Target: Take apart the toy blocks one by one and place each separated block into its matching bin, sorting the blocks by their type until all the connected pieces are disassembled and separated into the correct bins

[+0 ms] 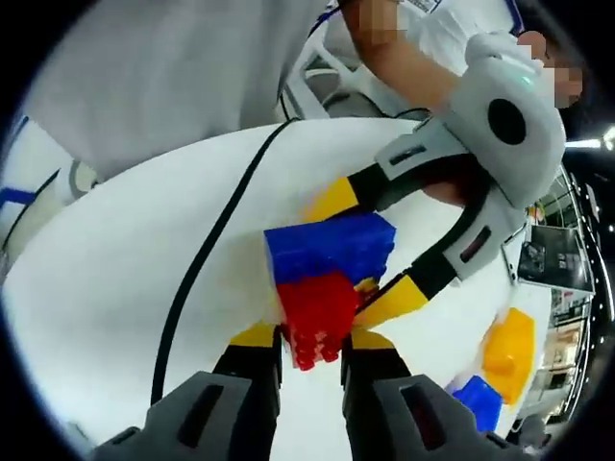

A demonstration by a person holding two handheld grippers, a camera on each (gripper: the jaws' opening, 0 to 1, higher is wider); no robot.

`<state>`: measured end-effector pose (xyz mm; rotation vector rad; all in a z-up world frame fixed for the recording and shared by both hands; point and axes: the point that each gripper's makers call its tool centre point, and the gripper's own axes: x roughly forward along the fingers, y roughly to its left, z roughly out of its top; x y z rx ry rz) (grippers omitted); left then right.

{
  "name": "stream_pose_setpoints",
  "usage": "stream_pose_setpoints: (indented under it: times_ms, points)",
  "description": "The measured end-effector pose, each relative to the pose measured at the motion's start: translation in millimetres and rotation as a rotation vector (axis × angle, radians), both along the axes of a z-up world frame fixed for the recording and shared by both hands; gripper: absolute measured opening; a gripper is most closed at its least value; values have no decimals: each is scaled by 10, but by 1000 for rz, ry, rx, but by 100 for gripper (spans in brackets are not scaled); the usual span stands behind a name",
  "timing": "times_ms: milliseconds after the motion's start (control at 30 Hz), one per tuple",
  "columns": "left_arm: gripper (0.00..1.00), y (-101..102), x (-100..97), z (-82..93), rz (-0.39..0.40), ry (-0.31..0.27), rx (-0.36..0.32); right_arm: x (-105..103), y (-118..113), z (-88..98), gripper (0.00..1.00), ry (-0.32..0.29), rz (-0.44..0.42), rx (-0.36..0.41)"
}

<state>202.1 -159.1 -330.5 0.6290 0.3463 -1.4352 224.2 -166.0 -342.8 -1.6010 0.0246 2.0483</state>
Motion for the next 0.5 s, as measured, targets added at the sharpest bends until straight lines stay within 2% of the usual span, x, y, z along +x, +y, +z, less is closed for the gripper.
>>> stream_pose_setpoints:
  times_ms: [133,400,500]
  points:
    - [37,-7,-7,7,-7,-8,17,-16,-25,9,23,-26,-25,14]
    - [37,-21,1,10,-14,-12,23,12,-70,27,23,-33,-86,46]
    - [37,-31,-1,11,-21,-8,5,6,-93,34,23,-22,-111,54]
